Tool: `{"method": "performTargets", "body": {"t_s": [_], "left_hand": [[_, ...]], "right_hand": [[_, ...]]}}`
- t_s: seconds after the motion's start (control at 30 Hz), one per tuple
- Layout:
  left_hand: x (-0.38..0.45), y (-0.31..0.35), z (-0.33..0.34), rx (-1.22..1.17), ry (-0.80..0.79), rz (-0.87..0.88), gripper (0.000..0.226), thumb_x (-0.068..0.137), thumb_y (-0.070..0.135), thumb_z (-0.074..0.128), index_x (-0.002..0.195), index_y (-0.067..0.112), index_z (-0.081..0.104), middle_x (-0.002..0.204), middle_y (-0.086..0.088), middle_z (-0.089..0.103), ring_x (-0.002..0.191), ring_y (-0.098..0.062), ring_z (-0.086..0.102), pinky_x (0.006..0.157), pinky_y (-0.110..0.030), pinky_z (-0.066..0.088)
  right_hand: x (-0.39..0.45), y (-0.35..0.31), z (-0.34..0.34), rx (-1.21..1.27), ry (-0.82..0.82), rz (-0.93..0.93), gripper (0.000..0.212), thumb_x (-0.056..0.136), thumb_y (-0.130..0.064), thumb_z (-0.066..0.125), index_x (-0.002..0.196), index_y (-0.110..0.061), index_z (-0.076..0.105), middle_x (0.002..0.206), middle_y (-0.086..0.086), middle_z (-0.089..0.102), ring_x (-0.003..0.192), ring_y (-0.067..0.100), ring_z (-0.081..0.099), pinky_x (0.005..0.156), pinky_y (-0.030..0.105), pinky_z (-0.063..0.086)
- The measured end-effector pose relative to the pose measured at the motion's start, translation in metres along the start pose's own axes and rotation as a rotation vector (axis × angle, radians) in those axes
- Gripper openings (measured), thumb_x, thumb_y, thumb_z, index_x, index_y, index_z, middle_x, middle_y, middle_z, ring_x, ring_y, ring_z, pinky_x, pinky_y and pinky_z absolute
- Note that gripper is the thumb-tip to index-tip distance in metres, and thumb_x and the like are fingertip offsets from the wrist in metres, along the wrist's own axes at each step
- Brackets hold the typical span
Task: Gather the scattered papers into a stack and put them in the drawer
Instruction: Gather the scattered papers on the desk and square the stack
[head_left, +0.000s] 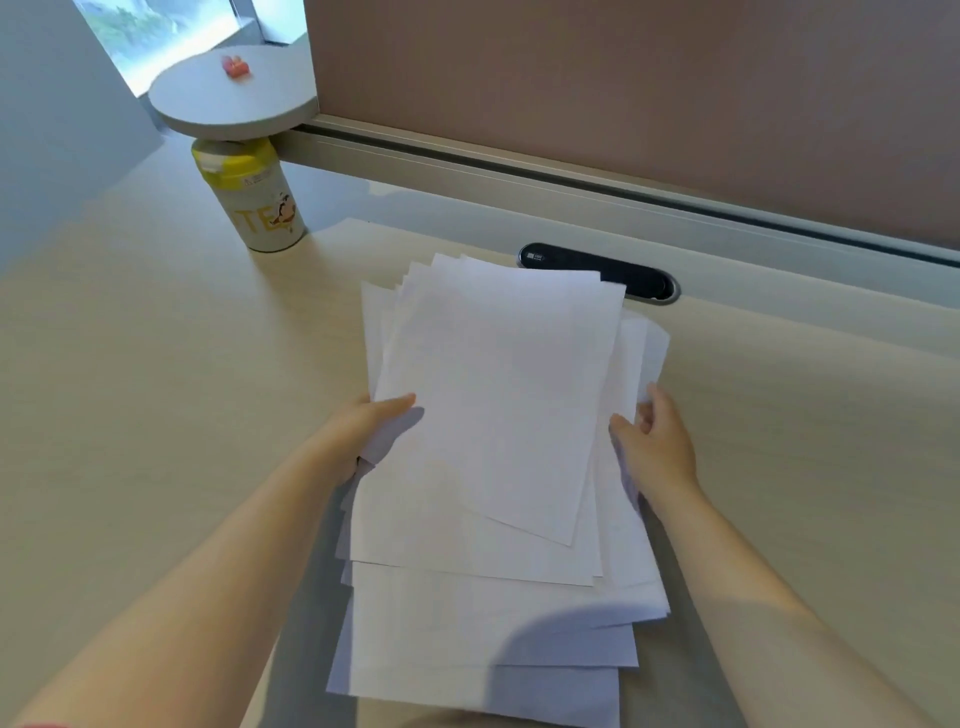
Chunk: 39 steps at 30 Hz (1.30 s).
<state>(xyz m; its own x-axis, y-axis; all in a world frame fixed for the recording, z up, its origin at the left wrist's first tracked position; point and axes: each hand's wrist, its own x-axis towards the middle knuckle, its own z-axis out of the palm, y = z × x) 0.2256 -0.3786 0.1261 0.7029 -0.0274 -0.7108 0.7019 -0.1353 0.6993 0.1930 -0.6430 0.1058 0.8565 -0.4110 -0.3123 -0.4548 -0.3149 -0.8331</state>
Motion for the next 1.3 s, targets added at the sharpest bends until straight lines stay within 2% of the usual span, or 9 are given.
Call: {"method": "performTargets", "body": {"t_s": [0.1, 0.2, 0.33, 0.53, 0.63, 0.83, 0.93, 1.03, 1.3], "left_hand": [[0.007, 0.001, -0.004, -0.023, 0.061, 0.002, 0.063, 0.085, 0.031, 0.058, 0.137, 0.0, 0.041, 0.143, -0.011, 0.046, 0.13, -0.023, 0.046, 0.087, -0.022, 0.035], [0.016, 0.0, 0.0, 0.007, 0.118, -0.004, 0.047, 0.088, 0.01, 0.056, 0.131, -0.008, 0.044, 0.14, -0.021, 0.048, 0.129, -0.032, 0.047, 0.093, -0.032, 0.037], [0.018, 0.002, 0.007, 0.072, 0.202, 0.033, 0.042, 0.087, 0.004, 0.057, 0.123, -0.015, 0.048, 0.116, -0.028, 0.062, 0.093, -0.032, 0.06, 0.082, -0.037, 0.046], [0.006, 0.003, 0.024, -0.026, -0.069, -0.128, 0.078, 0.059, 0.023, 0.083, 0.124, -0.005, 0.051, 0.13, -0.015, 0.059, 0.115, -0.029, 0.059, 0.105, -0.045, 0.042], [0.01, -0.002, 0.039, -0.092, 0.061, 0.003, 0.044, 0.082, -0.005, 0.059, 0.124, -0.012, 0.049, 0.11, -0.014, 0.064, 0.114, -0.035, 0.056, 0.1, -0.038, 0.041], [-0.011, 0.003, 0.026, -0.181, 0.138, 0.188, 0.023, 0.086, -0.016, 0.045, 0.082, 0.004, 0.055, 0.081, -0.003, 0.054, 0.09, -0.021, 0.05, 0.06, -0.011, 0.05], [-0.028, 0.008, 0.011, -0.216, 0.135, 0.257, 0.032, 0.086, -0.016, 0.044, 0.115, -0.004, 0.052, 0.088, -0.003, 0.054, 0.097, -0.023, 0.05, 0.081, -0.016, 0.046], [-0.05, 0.014, -0.006, -0.219, 0.136, 0.305, 0.03, 0.086, -0.014, 0.046, 0.11, 0.005, 0.049, 0.081, 0.0, 0.054, 0.092, -0.02, 0.05, 0.093, -0.025, 0.034], [-0.11, 0.032, -0.05, -0.225, 0.212, 0.444, 0.021, 0.082, -0.008, 0.057, 0.074, 0.011, 0.058, 0.077, -0.006, 0.06, 0.076, -0.022, 0.056, 0.072, -0.026, 0.046]], "right_hand": [[0.008, -0.008, -0.011, 0.386, 0.045, 0.301, 0.005, 0.084, -0.007, 0.054, 0.079, -0.006, 0.052, 0.072, 0.01, 0.047, 0.057, 0.017, 0.044, 0.048, 0.02, 0.038], [0.017, -0.004, -0.018, 0.387, -0.062, 0.43, 0.026, 0.084, -0.01, 0.055, 0.059, -0.009, 0.048, 0.057, 0.005, 0.043, 0.038, 0.011, 0.033, 0.032, 0.013, 0.024], [0.019, -0.003, -0.015, 0.189, -0.098, 0.327, 0.024, 0.083, -0.007, 0.056, 0.062, -0.011, 0.044, 0.058, 0.004, 0.038, 0.049, 0.015, 0.032, 0.038, 0.018, 0.029], [0.022, -0.001, -0.013, 0.217, -0.052, 0.153, 0.01, 0.073, -0.005, 0.059, 0.071, -0.01, 0.05, 0.076, 0.008, 0.051, 0.073, 0.019, 0.049, 0.071, 0.03, 0.039], [0.025, 0.0, -0.018, 0.347, -0.071, 0.181, 0.019, 0.077, 0.003, 0.059, 0.071, -0.014, 0.052, 0.081, 0.006, 0.056, 0.074, 0.018, 0.054, 0.083, 0.033, 0.042], [0.023, -0.009, -0.032, 0.649, -0.314, 0.382, 0.007, 0.085, -0.006, 0.057, 0.088, -0.004, 0.062, 0.068, 0.005, 0.075, 0.059, 0.014, 0.071, 0.059, 0.025, 0.059], [0.009, -0.026, -0.032, 0.659, -0.534, 0.398, 0.023, 0.073, -0.017, 0.069, 0.093, -0.006, 0.067, 0.075, 0.005, 0.077, 0.067, 0.02, 0.073, 0.058, 0.031, 0.06], [-0.002, -0.043, -0.027, 0.612, -0.614, 0.322, 0.058, 0.044, -0.022, 0.086, 0.096, -0.003, 0.069, 0.08, 0.008, 0.077, 0.071, 0.023, 0.074, 0.06, 0.033, 0.059], [-0.046, -0.109, -0.015, 0.563, -0.509, 0.049, 0.035, 0.081, 0.005, 0.057, 0.115, -0.001, 0.054, 0.089, 0.007, 0.065, 0.078, 0.019, 0.062, 0.06, 0.022, 0.057]]}}
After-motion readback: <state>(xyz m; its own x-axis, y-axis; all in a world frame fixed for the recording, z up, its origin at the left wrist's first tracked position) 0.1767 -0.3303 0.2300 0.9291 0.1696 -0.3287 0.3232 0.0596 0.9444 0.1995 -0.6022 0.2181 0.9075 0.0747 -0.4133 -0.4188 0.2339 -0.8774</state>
